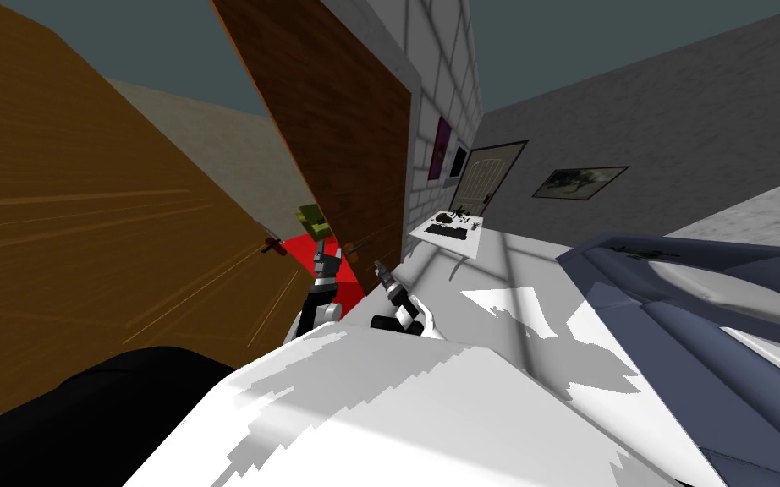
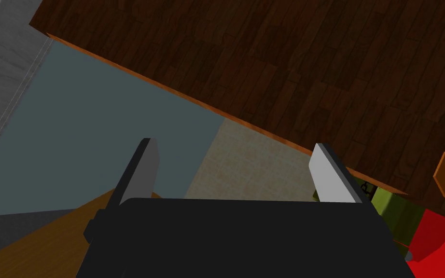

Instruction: Push the door open

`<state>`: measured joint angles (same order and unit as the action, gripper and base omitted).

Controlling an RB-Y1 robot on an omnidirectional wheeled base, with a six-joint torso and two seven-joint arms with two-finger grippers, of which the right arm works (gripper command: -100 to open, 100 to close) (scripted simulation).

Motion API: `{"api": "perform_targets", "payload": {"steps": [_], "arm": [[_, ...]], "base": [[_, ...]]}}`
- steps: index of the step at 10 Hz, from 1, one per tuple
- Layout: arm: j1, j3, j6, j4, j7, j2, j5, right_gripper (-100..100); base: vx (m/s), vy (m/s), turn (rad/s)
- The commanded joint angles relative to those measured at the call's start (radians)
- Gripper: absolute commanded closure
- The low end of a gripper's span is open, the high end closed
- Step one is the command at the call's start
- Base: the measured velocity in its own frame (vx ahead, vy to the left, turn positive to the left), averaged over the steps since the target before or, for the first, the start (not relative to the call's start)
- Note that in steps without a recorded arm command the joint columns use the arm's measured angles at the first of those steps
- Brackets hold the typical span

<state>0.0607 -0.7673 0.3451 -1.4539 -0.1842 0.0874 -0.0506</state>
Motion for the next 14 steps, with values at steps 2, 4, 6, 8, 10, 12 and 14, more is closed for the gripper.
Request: {"api": "perform_targets", "payload": {"steps": [2,4,6,8,10,12,14], "arm": [[0.041,-0.045,-0.006,0.059,-0.017,-0.002,0.005,-100],[0.069,-0.079,-0.011,0.101,-0.028,-0.004,0.009,-100],[0.078,-0.091,-0.012,0.115,-0.032,-0.005,0.01,-100],[0.104,-0.121,-0.017,0.153,-0.042,-0.007,0.013,-100],[0.133,-0.157,-0.022,0.197,-0.053,-0.01,0.017,-100],[0.153,-0.181,-0.025,0.228,-0.061,-0.013,0.019,-100],[0.169,-0.2,-0.028,0.251,-0.068,-0.015,0.021,-100]], "base": [[0.11,0.07,-0.109],[0.131,0.088,-0.08],[0.068,0.036,-0.024],[0.082,0.038,-0.075],[0.175,0.088,-0.092],[0.133,0.117,-0.06],[0.12,0.071,-0.046]]}}
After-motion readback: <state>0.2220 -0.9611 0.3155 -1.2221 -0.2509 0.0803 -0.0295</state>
